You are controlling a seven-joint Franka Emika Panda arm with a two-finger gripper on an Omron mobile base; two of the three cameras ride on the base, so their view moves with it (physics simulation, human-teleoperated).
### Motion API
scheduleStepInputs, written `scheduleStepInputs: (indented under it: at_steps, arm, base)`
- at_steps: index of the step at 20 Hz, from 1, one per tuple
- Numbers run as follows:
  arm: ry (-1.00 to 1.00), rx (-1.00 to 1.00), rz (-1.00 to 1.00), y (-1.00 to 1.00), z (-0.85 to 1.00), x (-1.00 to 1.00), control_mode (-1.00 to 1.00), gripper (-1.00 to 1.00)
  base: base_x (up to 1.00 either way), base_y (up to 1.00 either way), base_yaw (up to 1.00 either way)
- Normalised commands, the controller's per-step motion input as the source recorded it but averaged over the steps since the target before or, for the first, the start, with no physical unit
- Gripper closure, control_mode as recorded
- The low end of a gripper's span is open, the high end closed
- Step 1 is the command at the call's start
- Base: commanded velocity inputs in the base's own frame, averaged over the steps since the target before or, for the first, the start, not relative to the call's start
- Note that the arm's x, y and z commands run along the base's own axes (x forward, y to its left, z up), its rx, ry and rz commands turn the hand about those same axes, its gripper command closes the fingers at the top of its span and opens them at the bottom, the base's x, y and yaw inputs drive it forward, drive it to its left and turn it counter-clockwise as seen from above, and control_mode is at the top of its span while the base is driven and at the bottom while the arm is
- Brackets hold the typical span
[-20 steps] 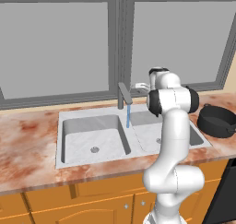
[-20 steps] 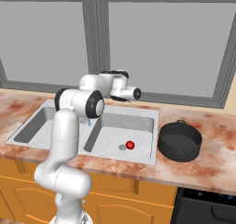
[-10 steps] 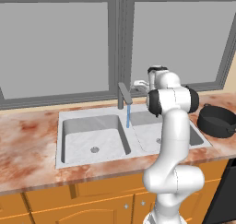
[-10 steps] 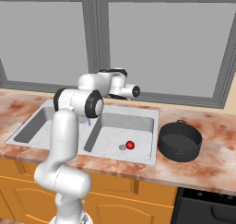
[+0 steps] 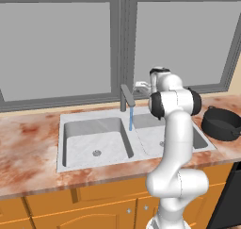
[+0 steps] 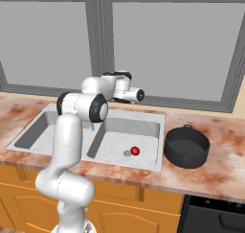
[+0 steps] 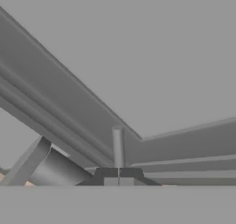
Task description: Dump the tomato from the pot into the sink. Then turn on the water and wash the tomato. Then turn off the water and put the tomato back in the pot.
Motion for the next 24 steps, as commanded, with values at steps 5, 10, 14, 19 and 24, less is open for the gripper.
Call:
scheduleStepInputs:
  at_steps: [5, 10, 14, 19, 24]
  arm:
    - [0.02, 0.01, 0.00, -0.01, -0.25, 0.12, -1.00, 1.00]
    - [0.01, 0.03, 0.00, -0.04, -0.15, 0.16, -1.00, 1.00]
    - [0.00, 0.06, 0.00, 0.00, 0.00, 0.34, -1.00, 1.00]
    - [0.02, 0.04, 0.00, 0.16, 0.00, 0.32, -1.00, 1.00]
    - [0.01, 0.02, 0.00, 0.34, 0.00, 0.24, -1.00, 1.00]
  base:
    - [0.00, 0.00, 0.00]
    - [0.00, 0.00, 0.00]
    - [0.00, 0.00, 0.00]
    - [0.00, 0.00, 0.00]
    - [0.00, 0.00, 0.00]
